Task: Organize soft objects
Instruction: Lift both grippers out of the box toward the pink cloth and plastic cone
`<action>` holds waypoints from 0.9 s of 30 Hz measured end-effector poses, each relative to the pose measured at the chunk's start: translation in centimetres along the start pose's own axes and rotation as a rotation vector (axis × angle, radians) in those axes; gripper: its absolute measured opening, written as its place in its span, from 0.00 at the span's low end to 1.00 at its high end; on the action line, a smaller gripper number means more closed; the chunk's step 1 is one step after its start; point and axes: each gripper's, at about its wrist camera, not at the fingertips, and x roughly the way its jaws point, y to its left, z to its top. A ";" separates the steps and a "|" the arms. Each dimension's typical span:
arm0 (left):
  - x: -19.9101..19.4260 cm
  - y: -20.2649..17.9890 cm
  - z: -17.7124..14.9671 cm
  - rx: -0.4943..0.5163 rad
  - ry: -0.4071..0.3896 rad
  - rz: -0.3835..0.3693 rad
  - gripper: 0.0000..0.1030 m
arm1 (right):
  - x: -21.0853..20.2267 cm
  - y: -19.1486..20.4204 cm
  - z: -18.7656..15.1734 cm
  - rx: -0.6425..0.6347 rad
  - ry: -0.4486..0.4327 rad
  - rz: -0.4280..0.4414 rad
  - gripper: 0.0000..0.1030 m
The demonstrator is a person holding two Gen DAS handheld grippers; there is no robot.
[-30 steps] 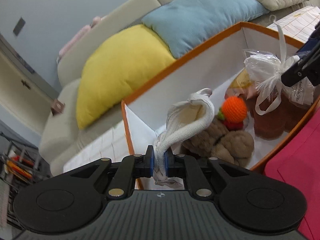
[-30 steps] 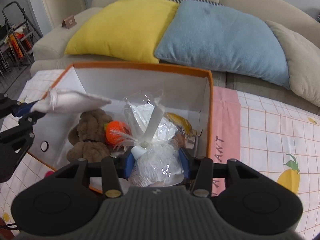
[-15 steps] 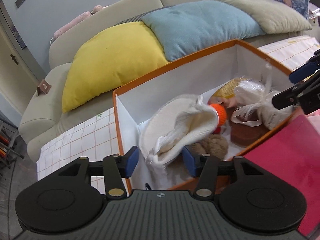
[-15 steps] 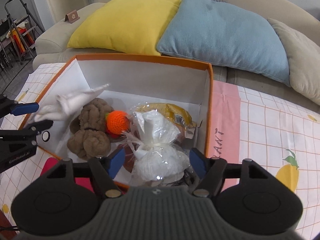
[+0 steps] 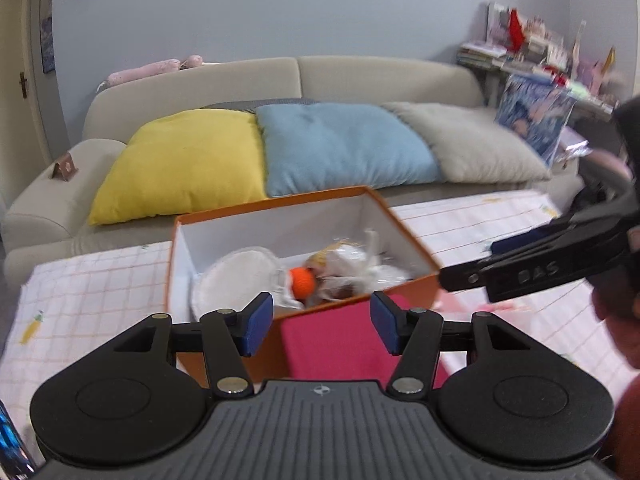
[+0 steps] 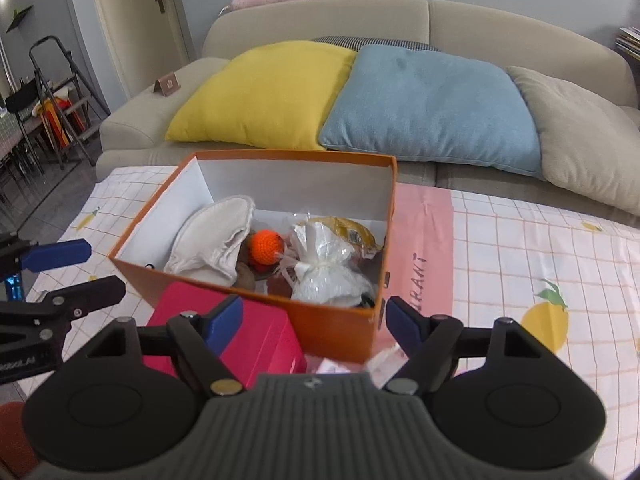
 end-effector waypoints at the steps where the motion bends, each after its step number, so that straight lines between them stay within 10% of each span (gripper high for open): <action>1: -0.6 -0.6 -0.3 -0.021 -0.011 -0.012 0.64 | -0.7 -0.1 -0.6 0.010 -0.006 -0.005 0.75; 8: -2.5 -3.1 -3.3 -0.093 -0.039 -0.076 0.64 | -5.2 -1.8 -6.1 0.093 -0.022 -0.064 0.76; 27: -0.2 -6.5 -9.2 -0.203 0.263 -0.171 0.56 | -7.2 -2.4 -17.2 0.097 0.103 -0.199 0.76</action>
